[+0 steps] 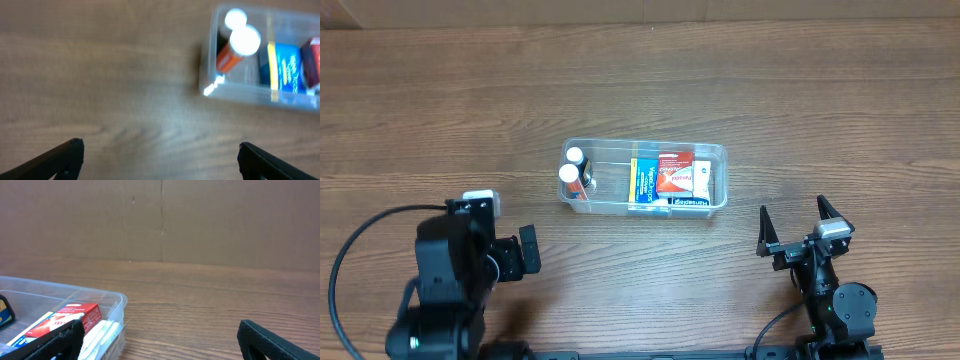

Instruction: Pack container

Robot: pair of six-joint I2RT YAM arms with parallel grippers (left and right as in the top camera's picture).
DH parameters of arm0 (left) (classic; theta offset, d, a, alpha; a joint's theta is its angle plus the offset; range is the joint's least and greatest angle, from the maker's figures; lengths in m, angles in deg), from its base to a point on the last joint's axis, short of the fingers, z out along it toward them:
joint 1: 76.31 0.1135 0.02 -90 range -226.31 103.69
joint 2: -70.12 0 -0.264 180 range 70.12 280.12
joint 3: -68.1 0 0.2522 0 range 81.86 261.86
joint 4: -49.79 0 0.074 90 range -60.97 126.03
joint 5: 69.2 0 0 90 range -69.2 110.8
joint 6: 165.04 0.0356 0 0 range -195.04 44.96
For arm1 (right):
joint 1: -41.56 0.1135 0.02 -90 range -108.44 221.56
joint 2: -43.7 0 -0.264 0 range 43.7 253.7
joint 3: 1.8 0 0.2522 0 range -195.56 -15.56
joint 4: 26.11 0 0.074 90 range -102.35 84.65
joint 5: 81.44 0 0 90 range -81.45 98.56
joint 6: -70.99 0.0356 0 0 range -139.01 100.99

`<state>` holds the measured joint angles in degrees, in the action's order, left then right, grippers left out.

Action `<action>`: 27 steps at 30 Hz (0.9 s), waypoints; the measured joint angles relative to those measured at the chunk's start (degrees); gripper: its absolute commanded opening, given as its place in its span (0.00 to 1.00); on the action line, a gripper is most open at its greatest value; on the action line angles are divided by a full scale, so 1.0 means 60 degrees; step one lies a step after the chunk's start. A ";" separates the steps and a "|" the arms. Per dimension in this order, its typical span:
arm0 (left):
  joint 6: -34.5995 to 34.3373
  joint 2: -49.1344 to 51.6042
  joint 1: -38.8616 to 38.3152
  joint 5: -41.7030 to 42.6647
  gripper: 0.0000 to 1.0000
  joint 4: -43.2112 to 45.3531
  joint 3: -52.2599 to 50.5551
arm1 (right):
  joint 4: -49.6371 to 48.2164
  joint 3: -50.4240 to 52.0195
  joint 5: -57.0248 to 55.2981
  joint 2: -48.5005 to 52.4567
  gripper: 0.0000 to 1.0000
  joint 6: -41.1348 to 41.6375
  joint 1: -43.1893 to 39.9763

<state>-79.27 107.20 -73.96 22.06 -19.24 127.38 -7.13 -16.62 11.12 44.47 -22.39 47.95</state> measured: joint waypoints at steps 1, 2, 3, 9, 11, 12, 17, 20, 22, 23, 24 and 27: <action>0.0004 -0.0488 0.0000 -0.0015 1.00 0.0517 -0.0441 | -0.0007 0.0000 0.0004 0.0004 1.00 -0.0004 0.0000; 0.0004 -0.0911 0.0000 -0.0033 1.00 0.0856 -0.0863 | -0.0011 0.0000 0.0000 0.0000 1.00 -0.0007 0.0000; 0.0004 -0.1297 0.0000 -0.0033 1.00 0.1115 -0.1297 | -0.0011 0.0000 0.0004 0.0000 1.00 -0.0004 0.0000; 0.0029 -0.3985 0.0000 -0.0033 1.00 0.5169 -0.4856 | -0.0007 0.0000 0.0000 -0.0007 1.00 -0.0007 0.0000; 0.0153 -0.4393 0.0000 -0.0033 1.00 0.6623 -0.5417 | -0.0015 0.0000 0.0004 -0.0007 1.00 -0.0007 0.0000; 0.0270 -0.4535 0.0000 -0.0029 1.00 0.7278 -0.5635 | -0.0007 0.0000 0.0004 -0.0007 1.00 -0.0004 0.0000; 0.0976 -0.4856 0.0000 -0.0033 1.00 1.0928 -0.7016 | 0.0000 0.0000 0.0000 -0.0007 1.00 -0.0004 0.0000; 0.1169 -0.5060 0.0000 -0.0033 1.00 1.0684 -0.7453 | -0.0004 0.0000 0.0000 -0.0007 1.00 -0.0004 0.0000; 0.1249 -0.5304 0.0000 -0.0040 1.00 1.0138 -0.7508 | -0.0007 0.0000 0.0000 -0.0007 1.00 0.0000 0.0000; 0.1279 -0.5461 0.0000 -0.0051 1.00 0.9832 -0.7508 | -0.0007 0.0000 0.0004 -0.0007 1.00 -0.0004 0.0000; 0.1279 -0.5694 0.0000 -0.0073 1.00 0.9333 -0.7512 | -0.0007 0.0000 0.0004 -0.0007 1.00 -0.0004 0.0000; 0.1290 -0.5985 0.0000 -0.0069 1.00 0.8502 -0.7508 | -0.0004 0.0000 0.0004 -0.0007 1.00 -0.0004 0.0004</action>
<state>-71.53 71.29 -73.96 21.64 31.78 82.33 -7.16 -16.62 11.15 44.43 -22.41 47.97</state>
